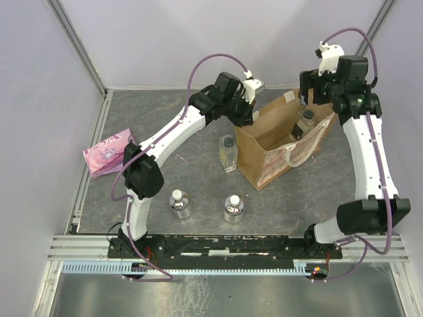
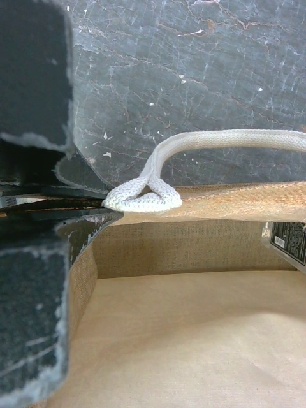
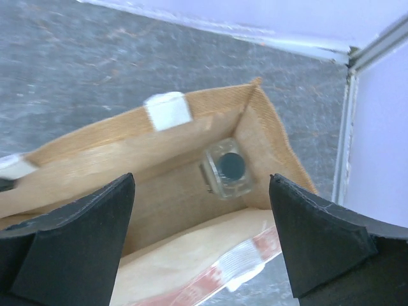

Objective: Place the personal care products into the canvas bag

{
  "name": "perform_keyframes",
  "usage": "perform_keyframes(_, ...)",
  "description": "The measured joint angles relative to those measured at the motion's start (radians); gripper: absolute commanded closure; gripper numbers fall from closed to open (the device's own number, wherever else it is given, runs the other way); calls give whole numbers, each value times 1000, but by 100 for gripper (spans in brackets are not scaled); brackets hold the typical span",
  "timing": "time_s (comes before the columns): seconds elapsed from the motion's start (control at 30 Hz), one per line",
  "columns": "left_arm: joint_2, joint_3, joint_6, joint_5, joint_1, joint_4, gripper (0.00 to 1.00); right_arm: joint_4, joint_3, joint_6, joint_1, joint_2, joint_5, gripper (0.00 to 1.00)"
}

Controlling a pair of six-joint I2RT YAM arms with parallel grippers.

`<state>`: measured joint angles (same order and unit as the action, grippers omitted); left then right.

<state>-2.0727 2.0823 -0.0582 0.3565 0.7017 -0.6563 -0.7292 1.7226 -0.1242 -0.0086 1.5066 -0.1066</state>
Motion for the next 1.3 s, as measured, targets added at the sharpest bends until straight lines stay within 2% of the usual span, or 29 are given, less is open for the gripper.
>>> perform_keyframes(0.13, 0, 0, -1, -2, 0, 0, 85, -17, -19, 43, 89, -95, -15, 4)
perform_keyframes(0.37, -17, 14, -6, -5, -18, 0, 86, -156, -20, 46, 404, -174, -5, 2)
perform_keyframes(0.47, -38, 39, -13, -3, -35, 0, 85, -214, -30, 50, 496, -209, 16, 2)
perform_keyframes(0.67, -59, 52, -15, 11, -62, 2, 86, -269, -104, 67, 653, -292, 68, 2)
perform_keyframes(0.83, -63, 64, -16, 19, -69, 0, 83, -283, -134, 80, 763, -267, 139, 1)
perform_keyframes(0.87, -64, 70, -16, 23, -70, 0, 77, -282, -134, 82, 775, -256, 151, 1)
perform_keyframes(0.9, -64, 79, -16, 30, -70, 0, 66, -282, -134, 84, 782, -248, 161, 1)
perform_keyframes(0.93, -66, 87, -16, 39, -71, 0, 44, -282, -134, 87, 789, -240, 169, 1)
perform_keyframes(0.97, -66, 95, -15, 45, -72, 1, 12, -282, -134, 91, 793, -234, 176, 1)
perform_keyframes(1.0, -66, 100, -17, 54, -73, 3, 3, -282, -134, 94, 795, -231, 180, 1)
perform_keyframes(1.3, -57, 94, -11, 116, -81, 27, 0, -267, -146, 111, 859, -212, 227, 2)
